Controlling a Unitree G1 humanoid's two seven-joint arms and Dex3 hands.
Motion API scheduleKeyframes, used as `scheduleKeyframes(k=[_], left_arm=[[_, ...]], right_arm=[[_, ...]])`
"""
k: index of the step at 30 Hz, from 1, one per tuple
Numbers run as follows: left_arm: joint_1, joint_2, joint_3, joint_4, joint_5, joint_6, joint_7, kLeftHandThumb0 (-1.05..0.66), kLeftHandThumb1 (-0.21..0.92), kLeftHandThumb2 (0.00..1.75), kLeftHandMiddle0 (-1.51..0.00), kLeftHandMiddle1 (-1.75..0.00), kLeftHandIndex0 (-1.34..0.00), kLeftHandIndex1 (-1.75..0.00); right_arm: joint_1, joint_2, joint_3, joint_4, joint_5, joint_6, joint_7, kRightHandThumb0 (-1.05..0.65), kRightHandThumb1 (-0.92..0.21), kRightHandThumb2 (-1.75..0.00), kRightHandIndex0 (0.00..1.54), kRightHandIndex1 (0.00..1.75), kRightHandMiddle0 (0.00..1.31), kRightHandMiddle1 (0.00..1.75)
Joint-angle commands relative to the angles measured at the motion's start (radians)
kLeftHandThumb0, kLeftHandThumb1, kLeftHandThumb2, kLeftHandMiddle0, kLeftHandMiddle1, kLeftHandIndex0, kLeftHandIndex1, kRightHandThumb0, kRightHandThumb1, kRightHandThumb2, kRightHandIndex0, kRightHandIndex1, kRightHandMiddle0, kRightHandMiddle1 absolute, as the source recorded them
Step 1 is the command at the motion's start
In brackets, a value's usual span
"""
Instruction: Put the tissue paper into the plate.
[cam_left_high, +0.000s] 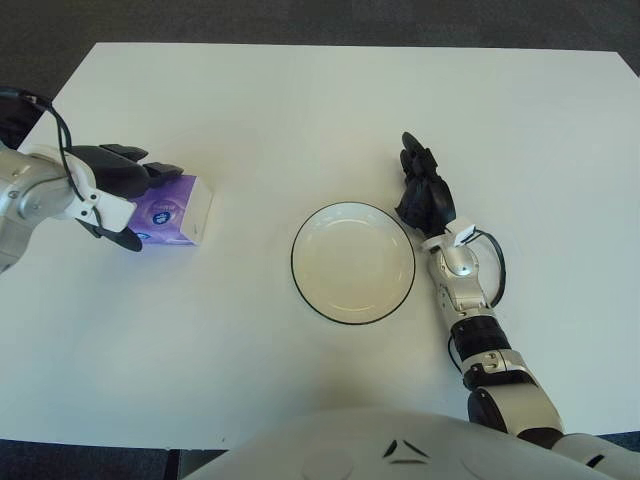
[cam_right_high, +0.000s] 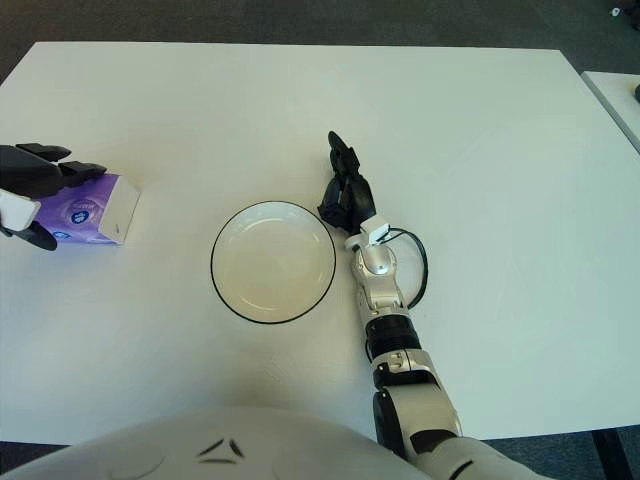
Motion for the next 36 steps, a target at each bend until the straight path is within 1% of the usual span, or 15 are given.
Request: scheduleKeyframes(k=[1, 3, 7, 12, 16, 21, 26, 31, 33, 36], left_arm=[[-0.024, -0.006, -0.026, 0.013, 0.023, 0.006, -0.013, -1.05, 0.92, 0.18, 0.0, 0.0, 0.0, 0.0], [-0.03, -0.01, -0.034, 0.018, 0.029, 0.005, -0.013, -1.05, 0.92, 0.19, 0.0, 0.0, 0.0, 0.0], [-0.059, -0.039, -0.081, 0.054, 0.071, 0.004, -0.004, -1.05, 0.92, 0.22, 0.0, 0.0, 0.0, 0.0], [-0.077, -0.059, -0.106, 0.087, 0.096, 0.0, 0.009, -1.05, 0.92, 0.24, 0.0, 0.0, 0.0, 0.0], [-0.088, -0.076, -0.122, 0.114, 0.111, -0.001, 0.018, -1.05, 0.92, 0.18, 0.0, 0.0, 0.0, 0.0], [-0.117, -0.132, -0.182, 0.218, 0.163, -0.011, 0.077, -1.05, 0.92, 0.16, 0.0, 0.0, 0.0, 0.0], [-0.137, -0.166, -0.218, 0.279, 0.194, -0.01, 0.119, -1.05, 0.92, 0.17, 0.0, 0.0, 0.0, 0.0], [-0.15, -0.189, -0.237, 0.314, 0.201, -0.003, 0.141, -1.02, 0.92, 0.16, 0.0, 0.0, 0.0, 0.0], [-0.153, -0.196, -0.242, 0.324, 0.202, 0.0, 0.149, -0.99, 0.91, 0.15, 0.0, 0.0, 0.0, 0.0], [-0.146, -0.208, -0.247, 0.338, 0.21, 0.003, 0.174, -0.96, 0.91, 0.13, 0.0, 0.0, 0.0, 0.0]], right_arm=[[0.169, 0.007, 0.001, 0.16, -0.006, 0.044, 0.005, -0.75, -0.92, -1.09, 0.13, 0.01, 0.0, 0.29], [0.167, 0.007, 0.001, 0.161, -0.005, 0.043, 0.006, -0.75, -0.92, -1.09, 0.14, 0.01, 0.0, 0.29], [0.168, 0.006, 0.0, 0.158, -0.004, 0.044, 0.007, -0.75, -0.92, -1.09, 0.14, 0.01, 0.0, 0.3], [0.167, 0.005, -0.002, 0.158, -0.003, 0.043, 0.008, -0.74, -0.92, -1.09, 0.14, 0.01, 0.0, 0.31], [0.168, 0.004, -0.003, 0.157, -0.003, 0.042, 0.006, -0.74, -0.92, -1.09, 0.14, 0.01, 0.0, 0.31], [0.167, 0.003, -0.007, 0.157, -0.004, 0.044, 0.001, -0.73, -0.92, -1.08, 0.14, 0.01, 0.0, 0.32], [0.169, 0.003, -0.009, 0.153, -0.003, 0.045, 0.002, -0.73, -0.92, -1.08, 0.14, 0.01, 0.0, 0.32], [0.171, 0.002, -0.012, 0.15, -0.005, 0.043, -0.002, -0.73, -0.92, -1.08, 0.14, 0.01, 0.0, 0.33], [0.172, 0.002, -0.012, 0.148, -0.005, 0.043, -0.003, -0.73, -0.92, -1.08, 0.14, 0.01, 0.0, 0.33], [0.174, 0.0, -0.014, 0.145, -0.005, 0.043, -0.003, -0.72, -0.92, -1.07, 0.15, 0.01, 0.0, 0.34]])
